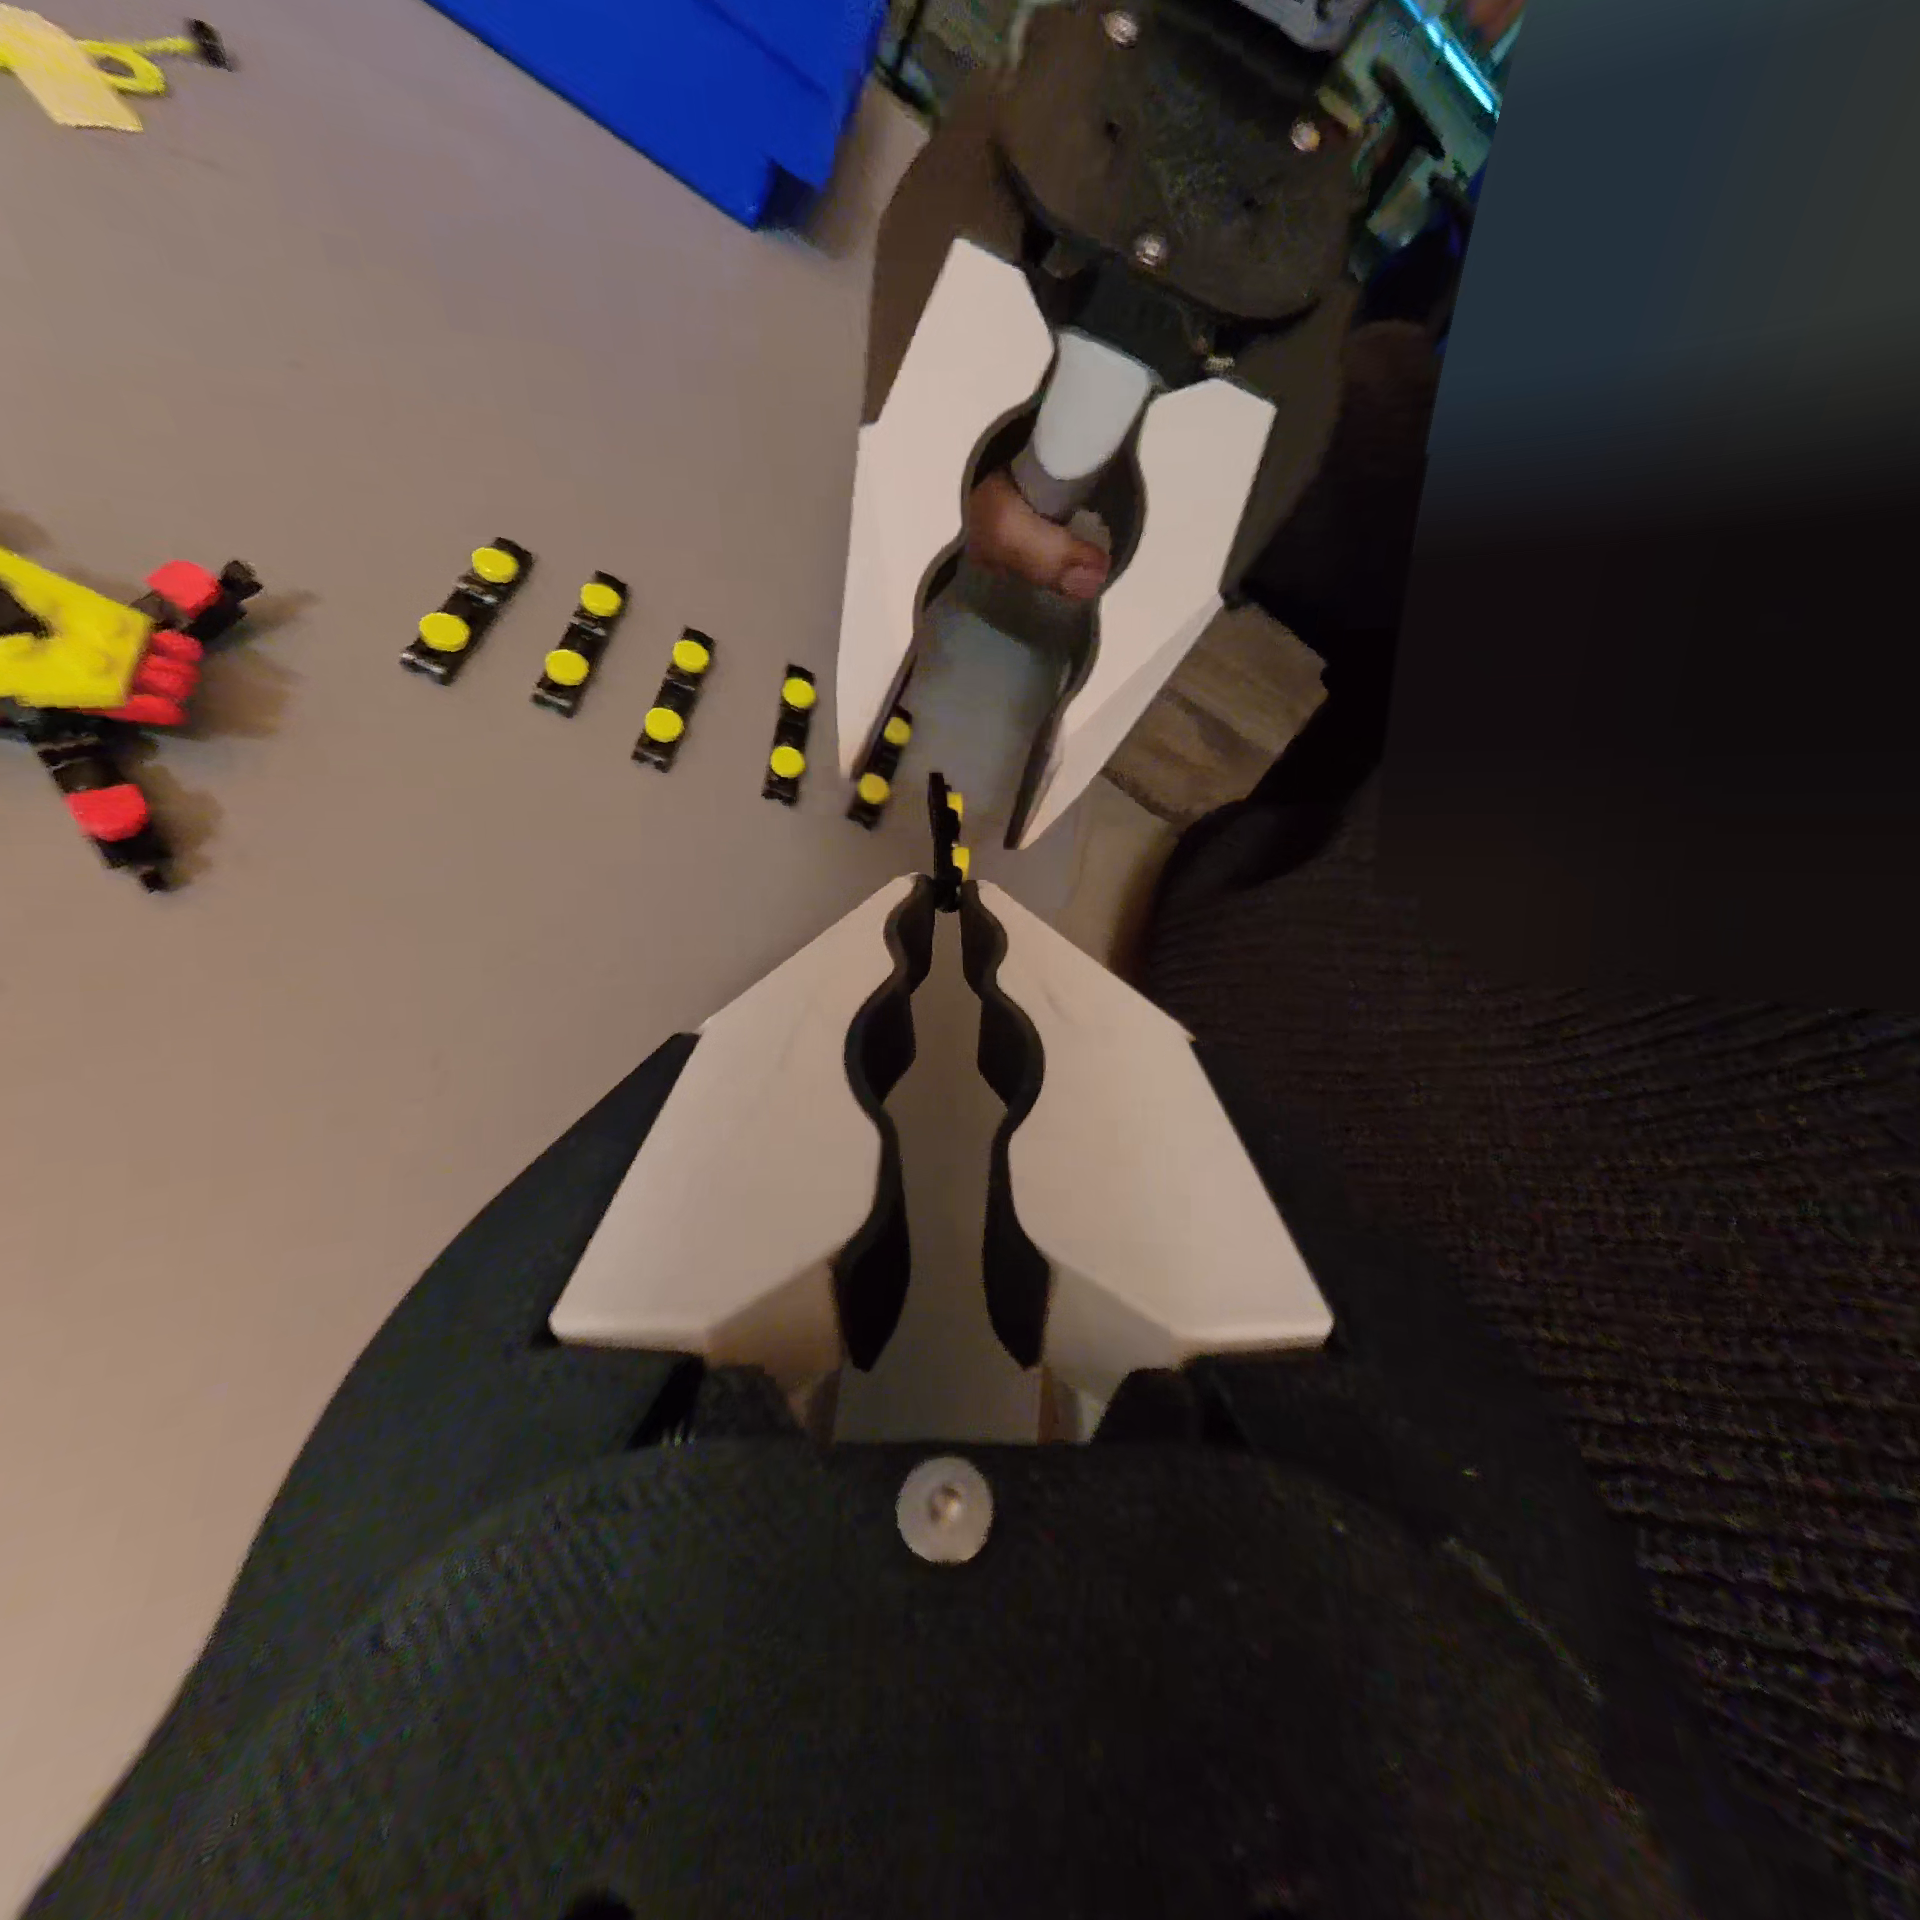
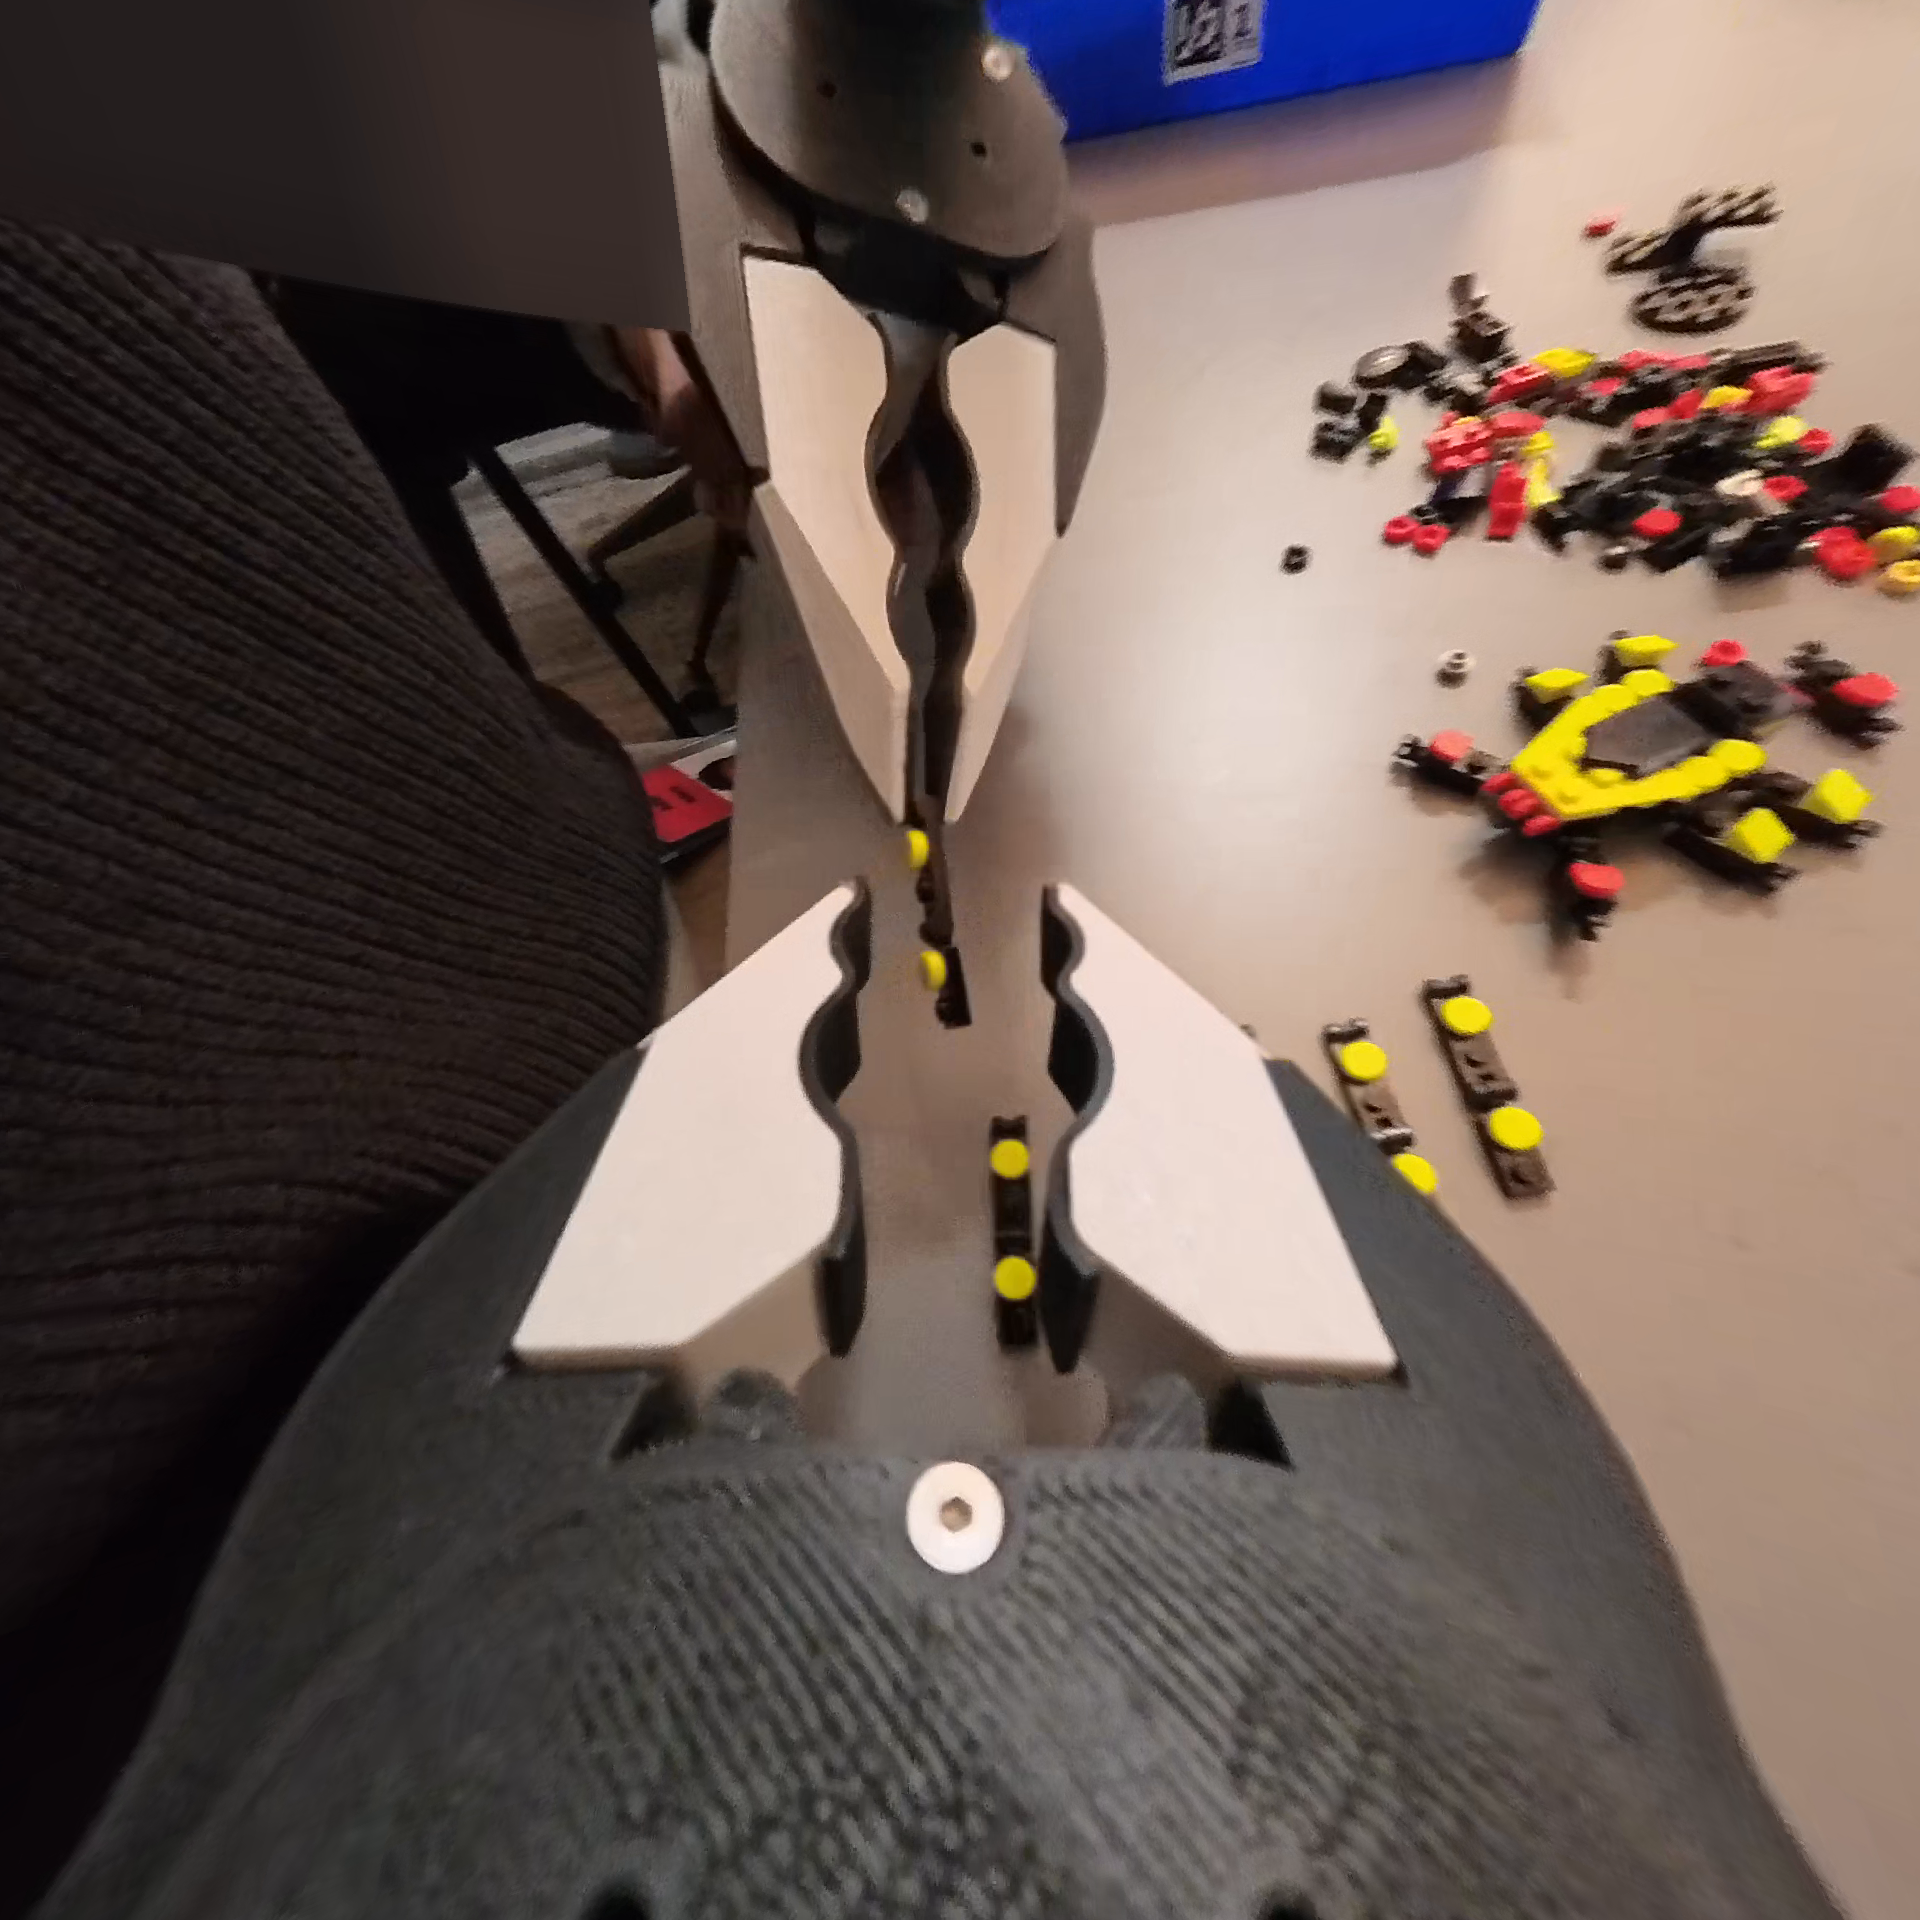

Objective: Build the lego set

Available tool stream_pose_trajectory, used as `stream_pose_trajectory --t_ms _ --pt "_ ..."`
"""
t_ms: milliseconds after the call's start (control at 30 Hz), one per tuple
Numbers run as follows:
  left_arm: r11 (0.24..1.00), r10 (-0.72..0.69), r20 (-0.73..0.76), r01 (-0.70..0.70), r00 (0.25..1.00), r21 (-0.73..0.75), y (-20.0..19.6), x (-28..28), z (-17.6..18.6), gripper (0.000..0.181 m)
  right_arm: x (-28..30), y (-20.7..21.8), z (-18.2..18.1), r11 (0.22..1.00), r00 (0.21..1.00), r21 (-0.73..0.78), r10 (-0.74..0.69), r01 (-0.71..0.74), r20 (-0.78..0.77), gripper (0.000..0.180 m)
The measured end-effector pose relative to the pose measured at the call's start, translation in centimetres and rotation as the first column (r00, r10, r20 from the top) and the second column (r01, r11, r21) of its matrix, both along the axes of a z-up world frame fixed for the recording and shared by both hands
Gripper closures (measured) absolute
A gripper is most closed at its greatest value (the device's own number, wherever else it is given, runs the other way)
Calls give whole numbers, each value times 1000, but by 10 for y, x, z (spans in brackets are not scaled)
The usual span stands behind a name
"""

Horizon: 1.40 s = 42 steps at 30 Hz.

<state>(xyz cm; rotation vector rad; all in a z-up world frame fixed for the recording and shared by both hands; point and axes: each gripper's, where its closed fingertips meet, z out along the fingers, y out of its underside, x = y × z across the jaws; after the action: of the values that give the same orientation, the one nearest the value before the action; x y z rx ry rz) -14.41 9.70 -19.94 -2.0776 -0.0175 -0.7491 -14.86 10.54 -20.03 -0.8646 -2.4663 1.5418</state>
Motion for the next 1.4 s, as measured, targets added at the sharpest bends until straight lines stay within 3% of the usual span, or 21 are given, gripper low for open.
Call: stream_pose_trajectory --t_ms 167,367,533,700,800,967,1067,1400 --pt "985 169 160 -171 973 3 6 -30 9 179 -20 23 14 989 981 47 -130 138 -144 146" --pt "954 285 453 -295 845 -50 7 -55 14 179 -25 26 20 969 944 157 -139 193 -298 153" --pt "963 263 451 -259 852 -73 8 -47 9 179 -28 17 15 934 915 287 -85 210 -393 153" --pt "978 205 463 -193 862 -75 9 -32 9 178 -25 12 -1 907 923 380 -24 182 -385 160" --pt "984 179 452 -163 874 -74 10 -24 9 178 -21 10 -4 909 927 389 5 152 -375 173" --pt "981 192 423 -174 885 -82 11 -25 6 173 -21 11 -3 921 936 360 -12 148 -351 173" --pt "977 211 363 -190 907 -93 10 -30 1 158 -26 26 -2 917 937 351 -63 191 -344 174" --pt "985 168 336 -146 927 -91 8 -24 -1 157 -43 125 -25 815 915 421 -328 399 -234 174"
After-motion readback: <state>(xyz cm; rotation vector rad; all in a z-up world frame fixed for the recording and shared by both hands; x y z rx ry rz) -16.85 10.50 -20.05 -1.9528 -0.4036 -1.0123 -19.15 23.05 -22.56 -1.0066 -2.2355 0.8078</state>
